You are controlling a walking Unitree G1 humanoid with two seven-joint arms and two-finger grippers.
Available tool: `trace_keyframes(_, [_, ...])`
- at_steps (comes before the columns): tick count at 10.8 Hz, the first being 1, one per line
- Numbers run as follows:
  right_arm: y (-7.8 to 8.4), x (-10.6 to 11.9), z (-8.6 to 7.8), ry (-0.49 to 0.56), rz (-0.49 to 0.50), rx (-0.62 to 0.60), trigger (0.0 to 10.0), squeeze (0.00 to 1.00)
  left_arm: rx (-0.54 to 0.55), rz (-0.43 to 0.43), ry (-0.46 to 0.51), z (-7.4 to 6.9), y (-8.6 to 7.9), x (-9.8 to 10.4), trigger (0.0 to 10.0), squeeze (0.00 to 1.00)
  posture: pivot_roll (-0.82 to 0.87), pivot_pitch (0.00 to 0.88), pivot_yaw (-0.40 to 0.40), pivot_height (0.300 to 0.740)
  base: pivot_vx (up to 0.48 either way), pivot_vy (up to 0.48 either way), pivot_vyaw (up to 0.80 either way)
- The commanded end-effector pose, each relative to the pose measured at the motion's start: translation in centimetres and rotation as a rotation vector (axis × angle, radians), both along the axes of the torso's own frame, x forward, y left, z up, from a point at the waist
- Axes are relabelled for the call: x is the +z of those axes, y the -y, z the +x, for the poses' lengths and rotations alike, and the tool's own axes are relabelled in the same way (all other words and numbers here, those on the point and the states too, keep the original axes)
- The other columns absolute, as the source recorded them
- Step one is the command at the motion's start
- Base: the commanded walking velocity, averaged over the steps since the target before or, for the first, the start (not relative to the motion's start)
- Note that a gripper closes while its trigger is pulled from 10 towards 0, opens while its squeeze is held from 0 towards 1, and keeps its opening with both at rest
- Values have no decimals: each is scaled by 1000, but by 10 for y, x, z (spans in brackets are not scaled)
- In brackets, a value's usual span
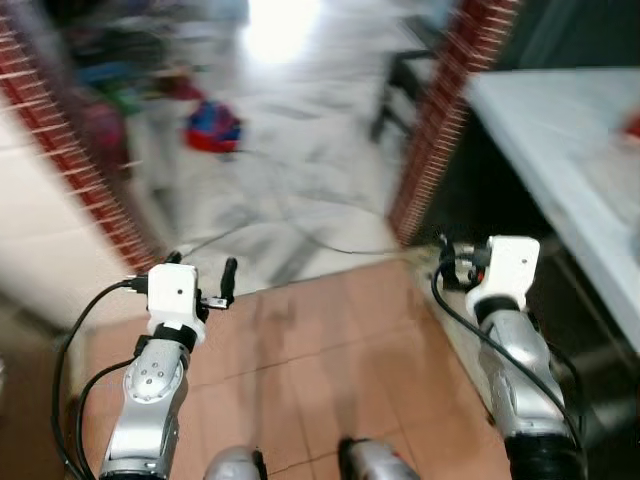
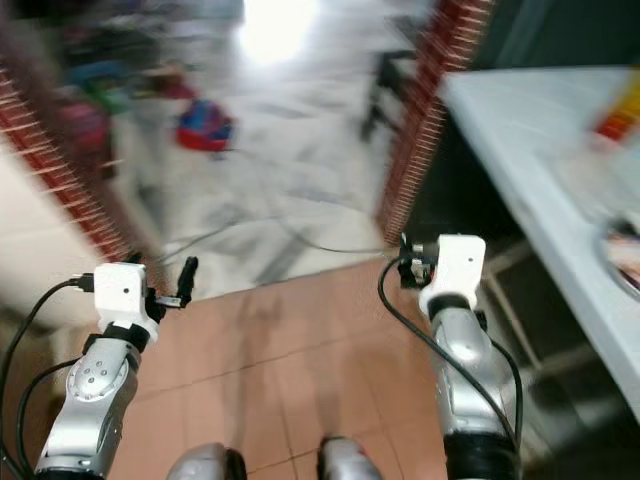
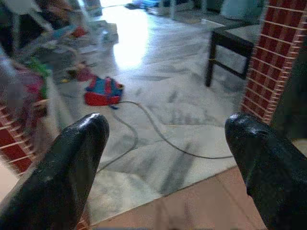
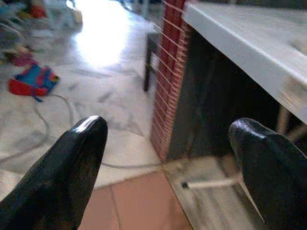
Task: Restocking fridge
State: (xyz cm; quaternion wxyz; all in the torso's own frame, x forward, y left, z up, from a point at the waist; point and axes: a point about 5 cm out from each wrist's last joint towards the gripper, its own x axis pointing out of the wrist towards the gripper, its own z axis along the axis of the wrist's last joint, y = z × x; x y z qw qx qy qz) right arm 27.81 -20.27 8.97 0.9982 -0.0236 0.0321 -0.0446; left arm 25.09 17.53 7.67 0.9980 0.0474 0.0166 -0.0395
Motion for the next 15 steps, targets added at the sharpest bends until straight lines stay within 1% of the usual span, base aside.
trace_keyframes(1, [-2, 1, -1, 2, 2, 4, 10000, 0, -3, -6, -9, -3, -2, -1, 10000, 0, -10, 107, 17, 740, 0, 0, -800])
trace_keyframes(3, [-4, -2, -5, -9, 3, 5, 10000, 0, -14, -5, -17, -6, -1, -3, 10000, 0, -7, 110, 20, 740, 270, 244, -800])
trace_keyframes(5, [-7, 4, 1, 14, 10, 12, 10000, 0, -17, 1, -17, -5, -2, -3, 10000, 0, -4, 97, 21, 740, 270, 249, -800])
trace_keyframes(8, [-9, 0, -1, 4, 9, 19, 10000, 0, -21, 6, -14, -4, -2, -3, 10000, 0, -1, 92, 19, 740, 271, 249, -800])
trace_keyframes(9, [-9, 0, -1, 3, 10, 20, 10000, 0, -21, 8, -14, -4, -2, -3, 10000, 0, -3, 91, 20, 740, 240, 0, -800])
trace_keyframes(13, [-8, 1, -1, 4, 10, 12, 10000, 0, -20, 4, -13, -3, -1, -3, 10000, 0, -10, 90, 17, 740, 0, 0, -800])
trace_keyframes(14, [-8, 2, -2, 10, -10, 9, 10000, 0, -12, 6, -16, -3, -1, -4, 10000, 0, -11, 89, 18, 740, 0, 0, 0])
trace_keyframes(15, [-8, 1, -2, 3, -1, 4, 10000, 0, -9, 1, -11, -3, -1, -3, 10000, 0, -11, 90, 18, 740, 0, 0, 0])
